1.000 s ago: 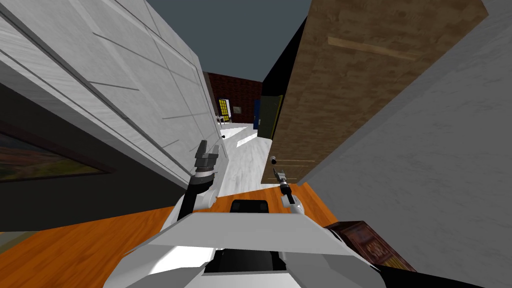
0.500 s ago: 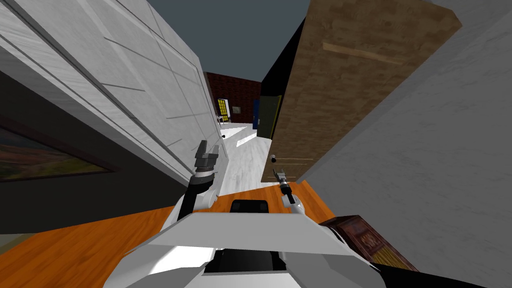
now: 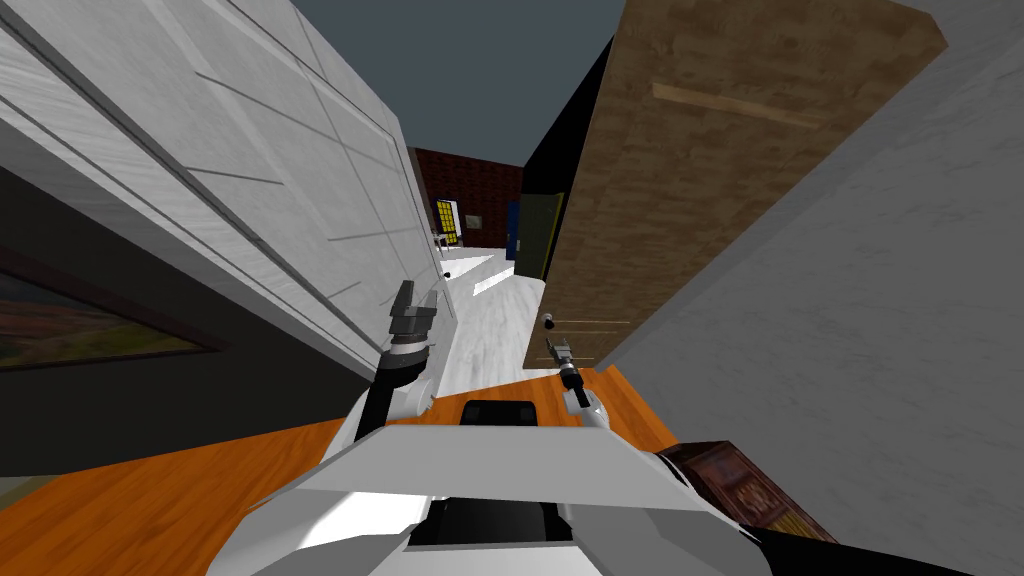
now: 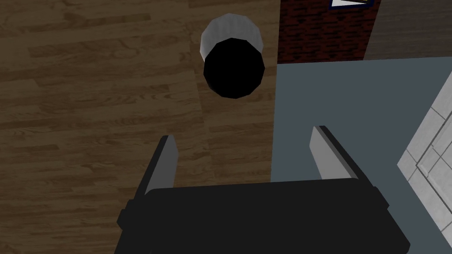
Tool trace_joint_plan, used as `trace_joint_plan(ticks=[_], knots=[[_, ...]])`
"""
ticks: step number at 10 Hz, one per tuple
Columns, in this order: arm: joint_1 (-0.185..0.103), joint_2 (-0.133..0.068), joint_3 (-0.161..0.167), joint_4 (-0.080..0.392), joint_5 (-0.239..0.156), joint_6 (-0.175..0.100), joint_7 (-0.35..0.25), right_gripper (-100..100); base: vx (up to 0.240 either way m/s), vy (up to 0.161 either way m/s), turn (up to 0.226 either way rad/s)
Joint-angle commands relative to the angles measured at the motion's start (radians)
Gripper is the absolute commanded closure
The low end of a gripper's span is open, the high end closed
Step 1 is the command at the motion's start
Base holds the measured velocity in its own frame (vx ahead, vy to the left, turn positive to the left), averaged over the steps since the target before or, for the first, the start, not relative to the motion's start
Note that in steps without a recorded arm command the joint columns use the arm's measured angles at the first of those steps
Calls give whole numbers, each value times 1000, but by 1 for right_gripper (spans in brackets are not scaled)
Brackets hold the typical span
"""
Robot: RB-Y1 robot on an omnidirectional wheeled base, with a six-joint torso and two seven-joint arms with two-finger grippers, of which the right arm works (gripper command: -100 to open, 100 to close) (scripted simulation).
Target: Push the door open
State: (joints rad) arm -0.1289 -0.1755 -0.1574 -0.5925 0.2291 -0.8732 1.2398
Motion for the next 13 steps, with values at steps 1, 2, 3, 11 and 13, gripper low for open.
trace_joint_plan(ticks=[1, 2, 3, 11, 13], knots=[[-1, 2, -3, 1, -1, 0, 4, -100, 156, 17, 13], [-2, 4, -5, 2, -3, 0, 8, -100, 203, 0, 23], [-3, 7, -8, 3, -4, 0, 12, -100, 222, -14, 35], [-4, 11, -13, 5, -7, 0, 19, 100, 75, -5, 11], [-4, 11, -13, 5, -7, 0, 19, 100, -4, 0, -2]])
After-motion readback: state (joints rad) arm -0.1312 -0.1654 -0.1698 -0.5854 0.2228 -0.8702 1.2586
